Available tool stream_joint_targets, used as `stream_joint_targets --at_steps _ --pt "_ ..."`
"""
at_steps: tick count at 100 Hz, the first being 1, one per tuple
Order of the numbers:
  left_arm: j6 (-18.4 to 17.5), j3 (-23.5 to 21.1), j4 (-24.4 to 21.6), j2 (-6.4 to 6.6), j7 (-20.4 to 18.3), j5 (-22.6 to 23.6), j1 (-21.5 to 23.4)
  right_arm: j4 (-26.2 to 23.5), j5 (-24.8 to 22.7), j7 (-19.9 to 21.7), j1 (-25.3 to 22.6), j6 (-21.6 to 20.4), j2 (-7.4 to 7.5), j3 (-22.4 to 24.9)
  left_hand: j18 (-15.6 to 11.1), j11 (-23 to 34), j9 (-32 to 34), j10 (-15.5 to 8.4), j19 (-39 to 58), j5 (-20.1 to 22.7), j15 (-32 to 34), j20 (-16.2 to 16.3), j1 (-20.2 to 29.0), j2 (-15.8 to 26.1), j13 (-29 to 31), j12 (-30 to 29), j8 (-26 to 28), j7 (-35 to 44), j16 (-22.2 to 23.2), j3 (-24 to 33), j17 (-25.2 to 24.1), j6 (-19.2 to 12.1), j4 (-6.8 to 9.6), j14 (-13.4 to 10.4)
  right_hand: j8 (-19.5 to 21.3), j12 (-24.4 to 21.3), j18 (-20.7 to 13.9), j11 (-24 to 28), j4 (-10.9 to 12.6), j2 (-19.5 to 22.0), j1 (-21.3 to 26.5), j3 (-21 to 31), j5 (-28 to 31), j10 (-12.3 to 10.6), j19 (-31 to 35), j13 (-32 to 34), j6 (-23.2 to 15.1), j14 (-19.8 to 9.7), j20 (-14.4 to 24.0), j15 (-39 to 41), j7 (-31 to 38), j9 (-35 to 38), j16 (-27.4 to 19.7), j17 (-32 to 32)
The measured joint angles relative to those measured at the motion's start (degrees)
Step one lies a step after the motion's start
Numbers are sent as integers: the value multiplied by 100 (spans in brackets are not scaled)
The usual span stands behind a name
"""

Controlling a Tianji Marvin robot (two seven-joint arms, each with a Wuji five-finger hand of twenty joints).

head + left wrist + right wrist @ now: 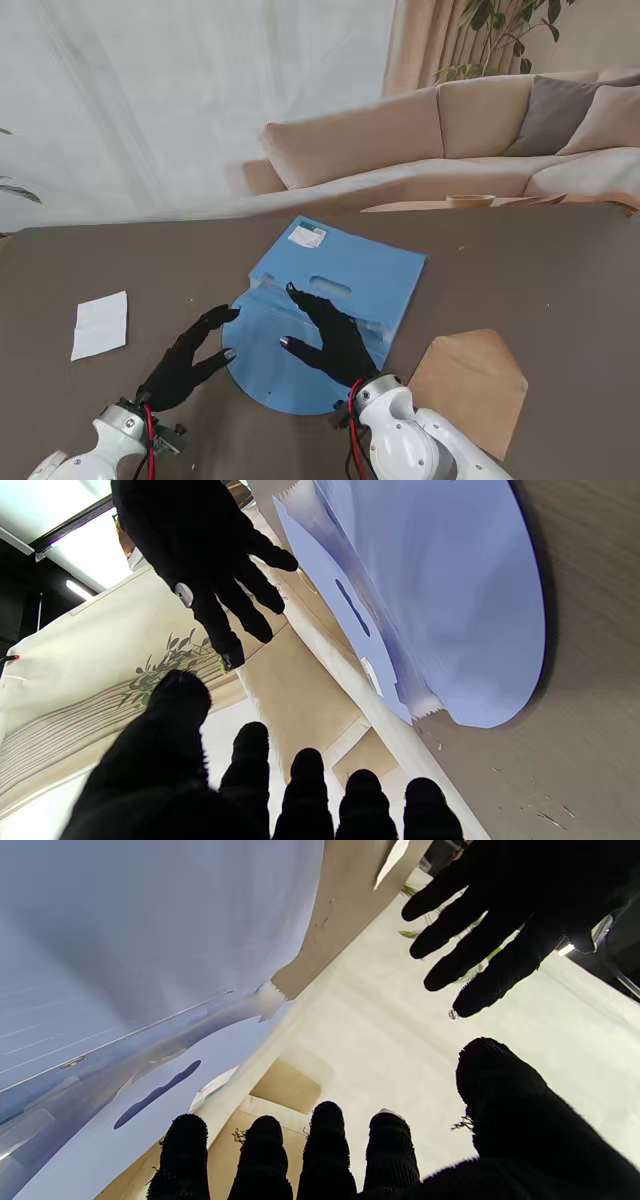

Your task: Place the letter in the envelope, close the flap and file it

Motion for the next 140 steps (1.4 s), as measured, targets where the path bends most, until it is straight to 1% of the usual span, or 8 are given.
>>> stream_joint_targets --at_steps 38,69,81,89,107,123,134,140 --pt "-21 -77 -34 6 -78 -47 62 -76 -121 -46 -40 63 0 -6 0 0 0 0 0 1 0 -11 146 1 0 0 0 2 -1 4 1 0 0 -2 354 15 0 31 0 0 62 -87 0 0 -4 0 0 1 196 1 0 0 5 0" --pt "-46 -118 -61 14 -145 -61 89 -115 -169 -210 -83 164 -17 -20 0 0 0 0 0 1 0 -12 170 1 0 0 0 5 -1 56 1 0 0 -2 645 203 0 458 0 1 124 -105 0 0 36 0 73 1 343 121 217 0 68 4" --pt "-71 -127 -51 17 -148 -66 83 -127 -257 -477 -123 223 -56 -21 0 0 0 2 0 2 0 -12 171 1 0 62 0 59 -1 130 1 0 0 -2 667 349 9 826 115 -18 248 217 0 17 362 15 218 1 403 317 1126 0 70 19" --pt "-53 -130 -45 16 -146 -111 76 -225 -367 -534 -223 336 -81 61 0 2 3 2 0 2 0 -12 171 1 0 129 0 67 -1 130 1 11 0 -2 173 408 9 1024 304 -191 313 796 -4 36 579 20 322 1 374 399 1898 0 70 65" --pt "-32 -158 -18 11 -140 -132 62 -1021 -1147 -386 -871 978 -61 731 0 67 5 2 0 2 0 -12 171 0 0 129 0 70 -1 130 1 15 0 -2 -105 475 18 1170 583 -433 478 1730 -6 56 739 90 360 1 323 524 2443 0 73 141" --pt "-42 -195 -19 11 -142 -140 69 -1819 -1673 102 -1566 1373 64 1605 0 71 6 2 0 3 0 -13 171 1 0 148 0 74 -1 199 1 18 0 -2 -158 502 75 1172 585 -530 478 1800 -6 57 875 184 360 1 320 593 2562 0 73 201" --pt "-41 -197 -26 11 -130 -136 71 -2165 -1987 386 -1955 1660 138 2230 0 71 6 1 2 3 0 -13 171 1 0 149 0 76 -1 199 1 18 0 -2 -160 503 78 1181 585 -541 478 1800 -6 64 945 247 360 1 320 606 2567 0 73 249" --pt "-9 -187 -27 12 -127 -130 69 -2313 -2085 728 -2129 1786 167 2640 0 73 6 1 2 3 0 -13 172 1 0 149 0 76 -1 199 1 18 0 -2 -183 503 82 1183 585 -541 452 1800 -6 71 987 262 360 1 320 622 2569 0 126 281"
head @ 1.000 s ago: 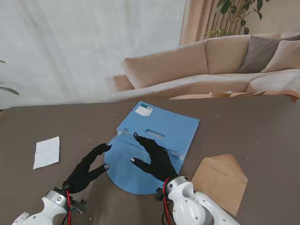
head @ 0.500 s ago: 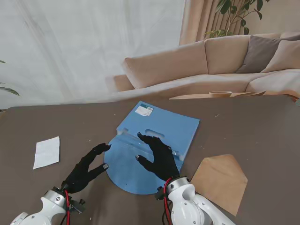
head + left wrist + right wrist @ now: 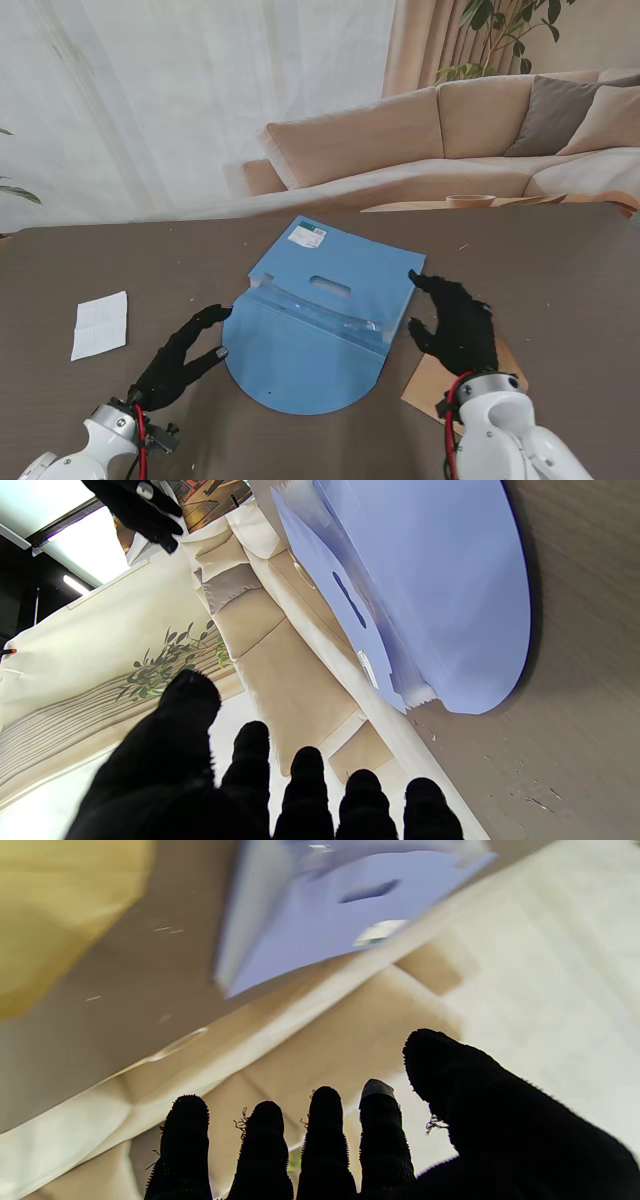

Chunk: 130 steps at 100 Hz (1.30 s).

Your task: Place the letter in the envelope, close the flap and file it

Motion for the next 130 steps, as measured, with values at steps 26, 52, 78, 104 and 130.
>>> stream_joint_targets --at_steps 26,52,78,104,130 --pt "110 43 -28 7 -33 41 0 -26 -230 1097 -163 407 172 1216 0 54 0 0 1 1 0 0 0 0 0 1 0 1 0 54 0 1 0 0 34 312 149 815 -154 -191 -91 -12 1 164 814 360 265 174 229 690 321 35 553 232" --pt "201 89 -39 6 -13 75 -21 472 -410 1701 -27 873 332 1589 0 68 1 0 2 1 0 0 0 -8 0 58 0 2 0 63 0 4 0 0 535 705 153 1677 -344 -346 -154 -22 3 348 1316 369 650 371 426 1441 478 35 992 351" --pt "302 132 -77 7 -15 81 -23 1038 380 1507 -23 956 352 1622 0 68 1 0 5 1 0 0 0 -8 0 60 2 4 9 122 0 4 0 0 629 622 155 1599 -383 -457 -147 140 3 353 1375 370 370 371 424 1451 478 32 992 327" --pt "330 152 -110 7 5 179 -10 1392 144 1614 120 921 373 1383 0 81 1 0 9 1 0 0 0 -8 0 60 3 6 10 122 0 4 0 0 752 987 211 2111 -646 -859 20 661 251 364 1666 433 126 386 507 2043 588 32 1330 442" --pt "325 150 -112 7 3 179 -2 1700 161 1271 305 913 362 1156 0 129 1 0 11 1 0 3 0 -8 0 61 4 7 10 122 0 5 0 0 957 1677 211 2742 -925 -1336 20 840 1601 587 2008 534 -361 506 628 2869 1097 184 1715 540"
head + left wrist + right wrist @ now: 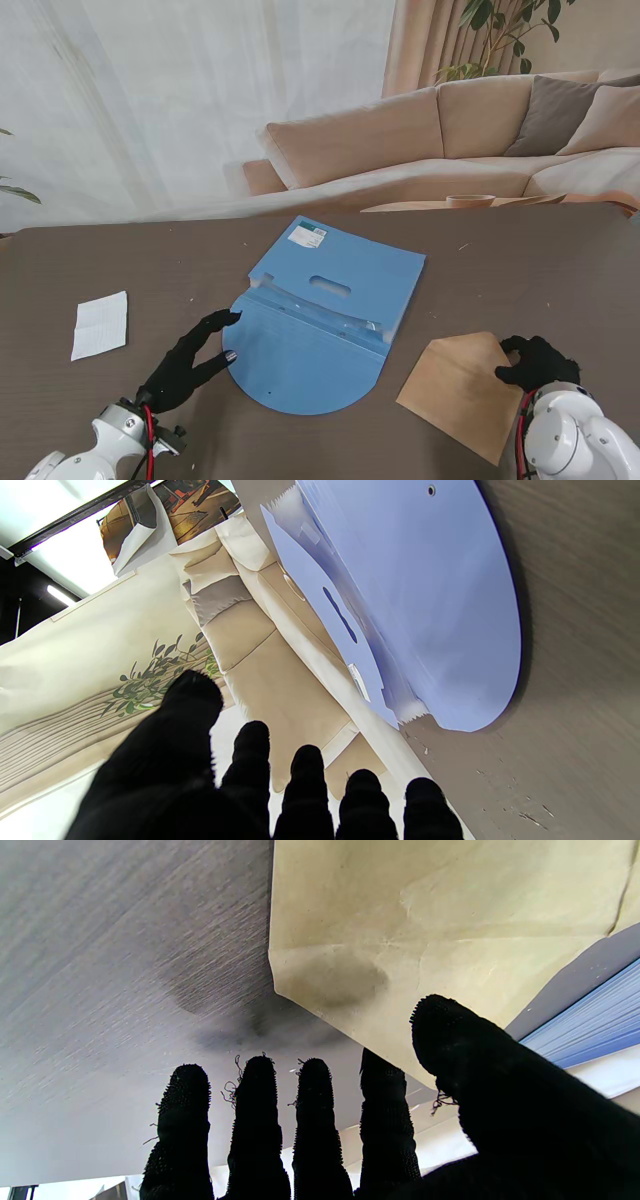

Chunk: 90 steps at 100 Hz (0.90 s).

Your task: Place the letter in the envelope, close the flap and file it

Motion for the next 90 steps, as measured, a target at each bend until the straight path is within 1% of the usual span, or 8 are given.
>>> stream_joint_targets --at_steps 11,18,30,48,57,68,78,90 --pt "1 -3 0 -1 7 -1 0 99 55 -108 72 3 -23 -53 0 2 0 0 1 0 0 1 0 0 0 0 0 0 0 0 -1 0 0 0 91 76 1 70 -1 -7 63 129 543 59 71 157 -169 22 4 87 237 173 15 51" --pt "1 -9 -1 -2 7 -1 1 160 48 -140 122 16 -28 -101 0 4 0 0 1 0 0 1 0 0 0 0 0 0 0 0 -2 1 0 0 93 89 2 75 -2 -7 63 138 508 60 127 173 -7 25 5 96 258 225 60 82" --pt "-9 -12 -10 -3 29 3 7 200 -9 -115 208 227 -27 -184 0 8 0 0 1 0 0 2 0 -1 0 0 1 0 0 0 -2 1 0 0 93 116 3 75 -3 -26 62 156 18 61 127 112 64 -7 5 192 92 224 121 84" --pt "-8 -12 -11 -3 31 1 7 186 39 37 242 183 -11 -156 0 9 0 0 1 0 0 3 0 -1 0 0 1 0 0 0 -3 1 0 0 93 120 3 75 -109 -269 60 167 82 61 127 45 65 2 5 198 81 220 129 37" --pt "-5 -10 -11 -3 28 1 4 186 87 67 272 166 -5 -164 0 9 0 0 1 0 0 3 0 -1 0 1 1 0 1 0 -3 1 0 0 93 140 3 75 -171 -360 139 216 621 61 127 43 -15 2 5 185 291 220 129 36" --pt "3 -7 -10 -3 26 0 1 201 149 91 315 117 -3 -176 0 10 0 0 1 0 0 4 0 -1 0 1 1 0 1 0 -3 1 0 0 -883 119 6 -8 -679 -606 774 289 1607 96 127 43 -385 4 5 185 1503 384 129 32" --pt "3 -3 -6 -4 32 -1 -5 212 194 89 336 46 -2 -178 0 10 0 0 1 0 0 4 0 -1 0 2 1 0 1 0 -3 2 0 0 -1062 59 24 -48 -647 -525 1023 368 2337 96 131 114 -448 49 5 111 2131 927 128 42" --pt "5 -5 -6 -5 30 -9 -6 232 605 -324 335 -14 -48 -182 0 11 0 0 1 0 0 4 0 -1 0 3 1 1 1 0 -3 3 0 0 69 -302 211 -376 -661 -484 1023 566 2393 67 319 896 -447 234 -10 79 2202 1810 -29 365"
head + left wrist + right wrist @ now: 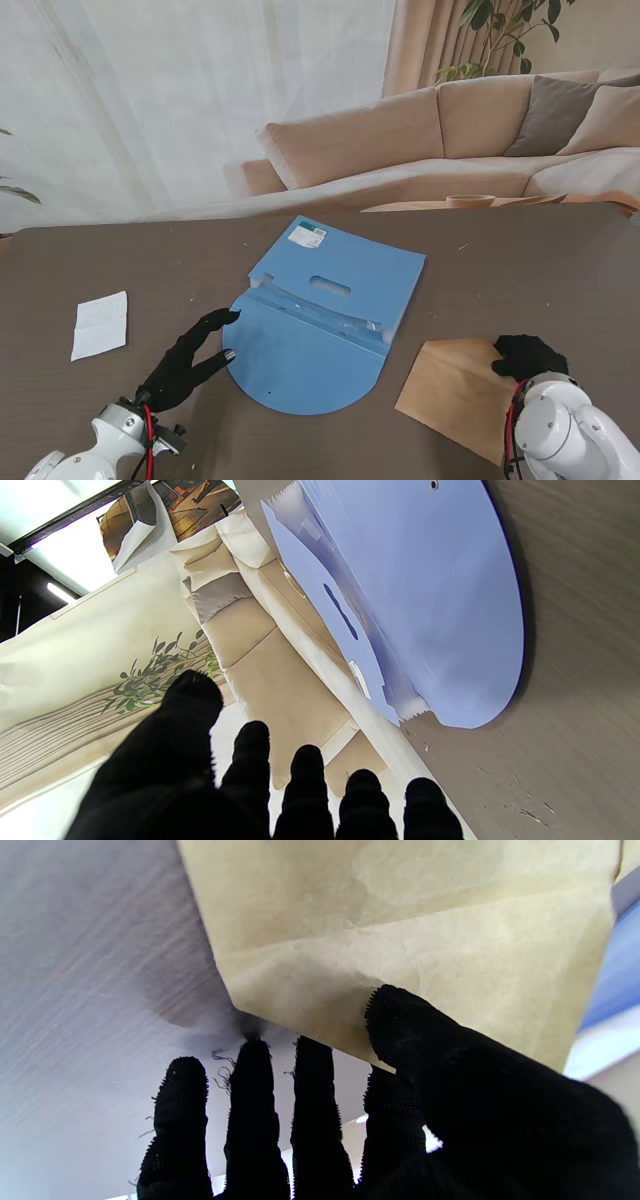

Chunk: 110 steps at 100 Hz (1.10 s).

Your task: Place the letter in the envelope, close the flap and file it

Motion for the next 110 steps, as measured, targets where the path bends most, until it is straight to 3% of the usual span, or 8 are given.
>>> stream_joint_targets --at_steps 11,17,23,32,53,74,85,110 --pt "0 0 3 -1 0 -1 -10 -29 579 -377 -56 -250 -129 108 0 1 0 0 0 1 0 1 0 0 0 4 0 1 0 0 0 1 0 0 587 -436 294 -489 63 140 203 25 -87 215 436 1473 202 296 -124 -71 -21 1607 -187 873" --pt "0 0 3 -1 -1 -11 -12 -99 836 -552 -101 -338 -197 148 0 1 0 0 0 1 0 1 0 0 0 5 0 2 0 0 0 1 0 0 651 -443 447 -437 63 167 259 6 -88 353 831 2113 211 437 -122 171 -50 2252 -136 1332" --pt "-5 0 4 -1 3 -9 -12 -234 766 -585 -163 -370 -233 159 0 1 0 0 0 1 0 1 0 0 0 7 0 3 1 0 0 4 0 0 667 -205 517 -119 66 222 306 -82 -147 409 1219 2406 213 545 -59 623 -74 2434 70 1568" --pt "-7 0 6 -1 8 -1 -14 -521 444 -606 -296 -434 -249 169 0 4 0 0 0 1 0 1 0 0 0 58 1 4 41 0 -1 10 0 0 667 25 574 325 68 225 346 -130 -147 491 1634 2495 217 577 76 1263 -74 2549 337 1687" --pt "-15 0 12 -4 42 14 -18 -1224 296 -727 -479 -626 -252 116 0 71 1 0 0 1 0 2 0 0 0 67 5 7 47 0 -1 65 0 0 577 396 711 1085 98 225 367 -130 -147 752 2140 2841 430 640 361 2092 -73 2700 631 1973" --pt "-152 -28 63 -12 80 110 -64 -1579 301 -888 -410 -1067 -252 -116 0 142 1 1 1 82 0 51 0 -1 0 68 52 112 55 1 -1 81 0 0 511 479 776 1158 99 225 369 -132 -147 794 2205 2906 443 645 424 2213 -68 2700 683 2066" --pt "-243 -118 117 -20 71 197 -144 -1688 647 -938 -274 -1165 -255 -287 0 168 1 164 46 82 20 54 2 -52 0 71 52 112 126 63 -4 82 0 3 511 516 777 1159 100 225 369 -135 -147 801 2205 2906 444 645 426 2214 -66 2700 683 2074" --pt "-265 -409 241 -13 30 818 -427 -1732 853 -1058 102 -1463 -271 -725 57 454 4 232 278 153 143 480 67 -213 0 222 54 122 570 220 -46 241 0 74 511 541 781 1168 100 225 369 -142 -147 814 2206 2906 445 646 436 2216 -66 2701 684 2079"
